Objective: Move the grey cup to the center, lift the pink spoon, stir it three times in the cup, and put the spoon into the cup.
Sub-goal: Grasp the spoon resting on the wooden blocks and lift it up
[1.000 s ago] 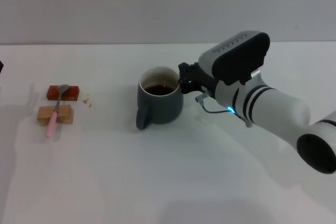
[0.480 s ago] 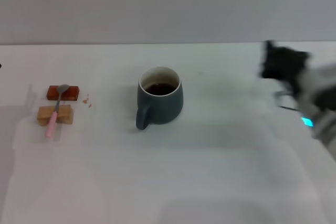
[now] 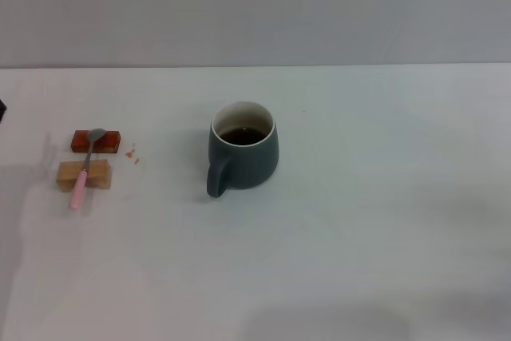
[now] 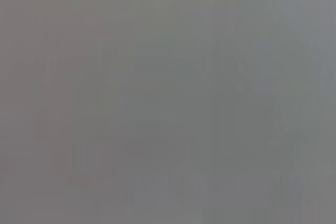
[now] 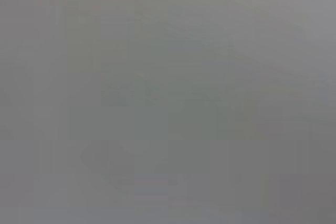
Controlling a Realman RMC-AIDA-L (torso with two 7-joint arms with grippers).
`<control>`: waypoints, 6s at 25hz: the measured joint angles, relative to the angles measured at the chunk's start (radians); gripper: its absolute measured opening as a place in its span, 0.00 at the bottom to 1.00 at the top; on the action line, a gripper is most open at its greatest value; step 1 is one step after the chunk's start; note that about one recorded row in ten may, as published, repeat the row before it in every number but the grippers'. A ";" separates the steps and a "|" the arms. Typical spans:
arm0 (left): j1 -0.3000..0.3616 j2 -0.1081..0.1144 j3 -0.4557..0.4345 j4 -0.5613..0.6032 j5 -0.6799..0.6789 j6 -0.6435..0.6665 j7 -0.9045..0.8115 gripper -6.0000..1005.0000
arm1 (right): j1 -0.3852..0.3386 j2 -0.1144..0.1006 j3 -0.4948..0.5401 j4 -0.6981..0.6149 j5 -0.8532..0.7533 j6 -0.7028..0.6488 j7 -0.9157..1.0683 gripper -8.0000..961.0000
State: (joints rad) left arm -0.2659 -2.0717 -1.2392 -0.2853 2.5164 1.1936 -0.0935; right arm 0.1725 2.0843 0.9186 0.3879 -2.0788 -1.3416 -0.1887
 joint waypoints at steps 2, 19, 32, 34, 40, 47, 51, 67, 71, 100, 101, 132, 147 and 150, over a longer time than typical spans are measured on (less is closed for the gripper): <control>0.011 0.001 0.032 -0.002 0.000 0.005 0.000 0.80 | -0.014 -0.001 0.000 -0.003 0.031 -0.003 0.001 0.01; 0.150 -0.001 0.379 -0.039 -0.002 0.077 0.013 0.79 | -0.033 -0.001 0.000 -0.034 0.130 -0.006 0.004 0.01; 0.121 -0.004 0.390 -0.076 -0.009 -0.144 0.058 0.78 | -0.030 -0.001 0.001 -0.041 0.131 0.005 0.005 0.01; 0.118 -0.005 0.389 -0.076 -0.026 -0.147 0.071 0.78 | -0.034 -0.001 -0.002 -0.040 0.131 0.002 0.005 0.01; 0.114 -0.005 0.389 -0.067 -0.051 -0.156 0.071 0.77 | -0.039 0.000 -0.006 -0.037 0.131 -0.001 0.005 0.01; 0.106 -0.004 0.392 -0.066 -0.059 -0.165 0.071 0.77 | -0.045 0.002 -0.009 -0.033 0.131 -0.007 0.005 0.01; 0.102 -0.004 0.393 -0.067 -0.059 -0.166 0.071 0.76 | -0.051 0.002 -0.009 -0.026 0.131 -0.008 0.005 0.01; 0.089 -0.002 0.396 -0.072 -0.059 -0.195 0.069 0.75 | -0.053 0.002 -0.009 -0.024 0.131 -0.008 0.005 0.01; 0.089 -0.002 0.392 -0.075 -0.059 -0.214 0.068 0.75 | -0.053 0.002 -0.009 -0.024 0.131 -0.008 0.005 0.01; 0.081 -0.001 0.379 -0.071 -0.060 -0.228 0.060 0.51 | -0.053 0.001 -0.011 -0.024 0.131 -0.008 0.005 0.01; 0.081 -0.001 0.379 -0.071 -0.060 -0.228 0.059 0.50 | -0.053 0.001 -0.011 -0.024 0.131 -0.008 0.005 0.01; 0.085 -0.004 0.365 -0.075 -0.066 -0.231 0.057 0.28 | -0.060 0.000 -0.014 -0.024 0.123 -0.008 0.017 0.01; 0.089 0.000 0.389 -0.093 -0.058 -0.178 0.105 0.18 | -0.074 0.002 -0.023 -0.020 0.127 -0.008 0.017 0.01; 0.102 0.005 0.395 -0.128 -0.056 -0.168 0.135 0.18 | -0.076 0.002 -0.023 -0.018 0.128 -0.009 0.018 0.01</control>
State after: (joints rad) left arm -0.1635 -2.0664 -0.8444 -0.4136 2.4604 1.0254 0.0416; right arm 0.0966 2.0862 0.8958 0.3701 -1.9512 -1.3503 -0.1710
